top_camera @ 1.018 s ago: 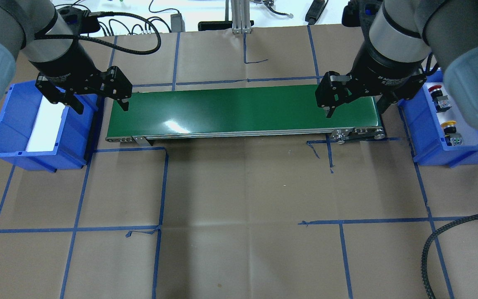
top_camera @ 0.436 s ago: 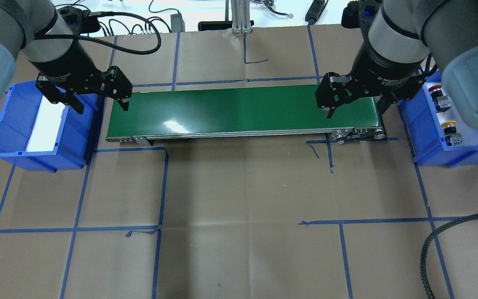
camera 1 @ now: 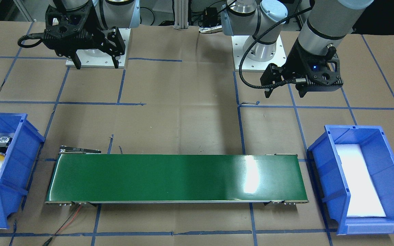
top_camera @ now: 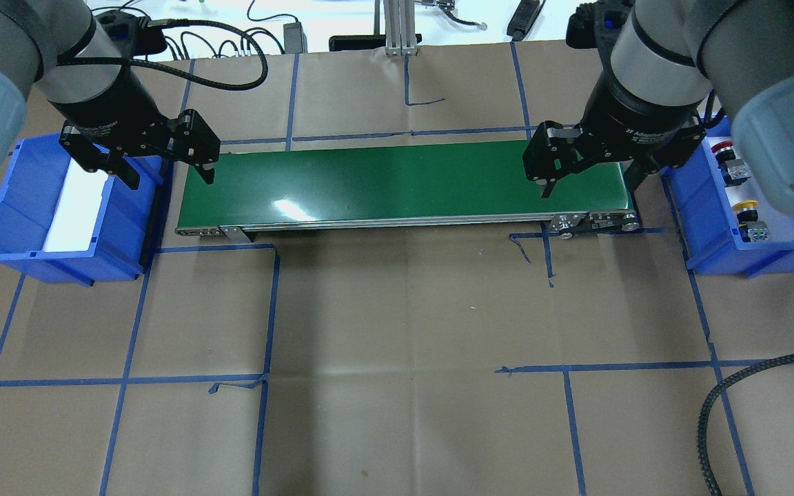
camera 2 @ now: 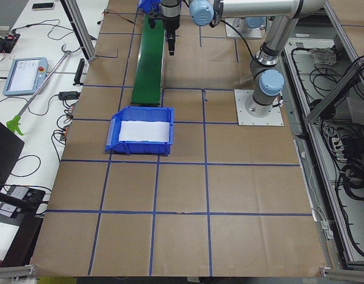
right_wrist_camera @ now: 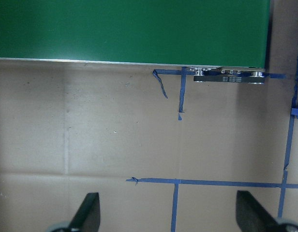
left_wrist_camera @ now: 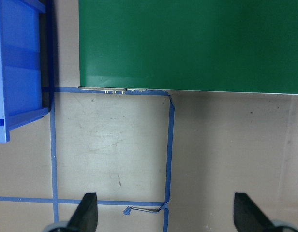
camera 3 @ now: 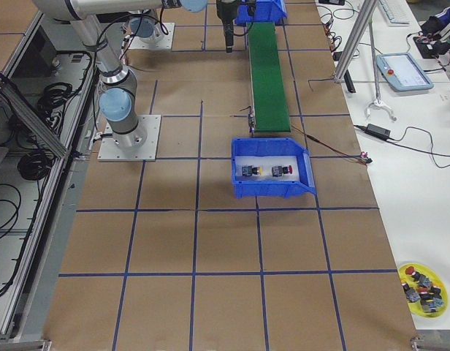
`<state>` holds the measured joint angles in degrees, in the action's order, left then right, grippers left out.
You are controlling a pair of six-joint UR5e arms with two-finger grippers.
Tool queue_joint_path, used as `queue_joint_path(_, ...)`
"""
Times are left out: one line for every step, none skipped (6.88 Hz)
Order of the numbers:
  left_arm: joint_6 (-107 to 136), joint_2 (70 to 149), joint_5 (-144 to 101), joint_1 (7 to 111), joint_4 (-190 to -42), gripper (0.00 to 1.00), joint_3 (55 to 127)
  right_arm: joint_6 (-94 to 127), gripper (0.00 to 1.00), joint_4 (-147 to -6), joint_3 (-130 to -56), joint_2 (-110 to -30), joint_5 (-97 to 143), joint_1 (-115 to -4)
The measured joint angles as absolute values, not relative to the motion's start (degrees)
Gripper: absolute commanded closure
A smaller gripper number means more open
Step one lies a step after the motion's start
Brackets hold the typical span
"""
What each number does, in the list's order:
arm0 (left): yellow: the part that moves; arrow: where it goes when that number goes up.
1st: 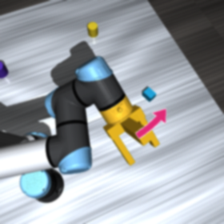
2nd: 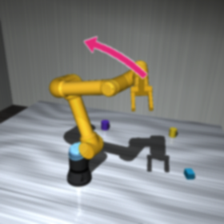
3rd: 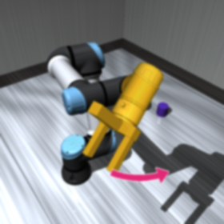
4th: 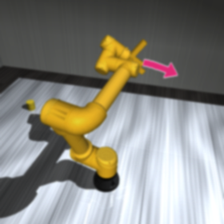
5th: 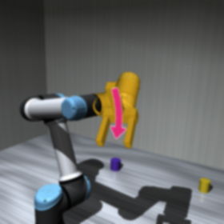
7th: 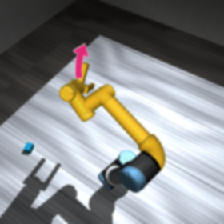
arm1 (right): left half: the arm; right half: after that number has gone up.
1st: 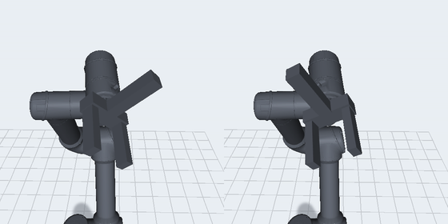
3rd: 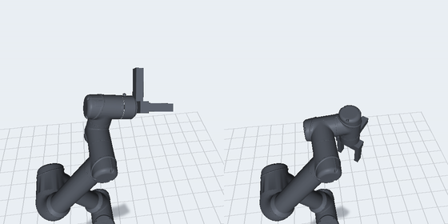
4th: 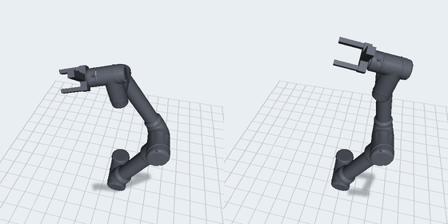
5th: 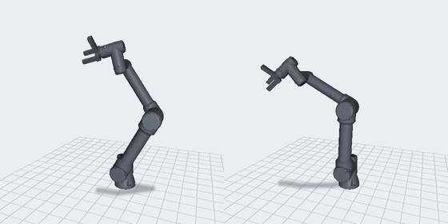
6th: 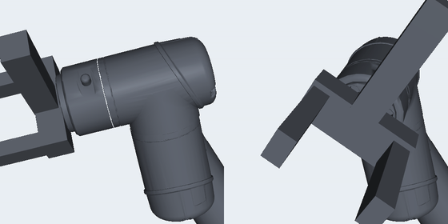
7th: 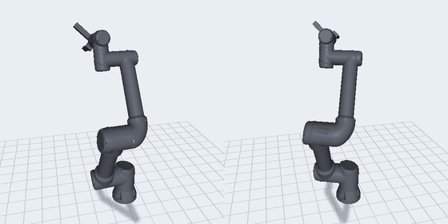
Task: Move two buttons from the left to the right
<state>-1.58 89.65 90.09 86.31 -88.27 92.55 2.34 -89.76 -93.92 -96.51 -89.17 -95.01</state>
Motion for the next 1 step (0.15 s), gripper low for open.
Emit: queue_joint_path(-1.58,89.65,90.09,86.31,-88.28,0.0,92.55,2.36,0.0,-89.74,-93.94,-96.47,-89.08,-95.01)
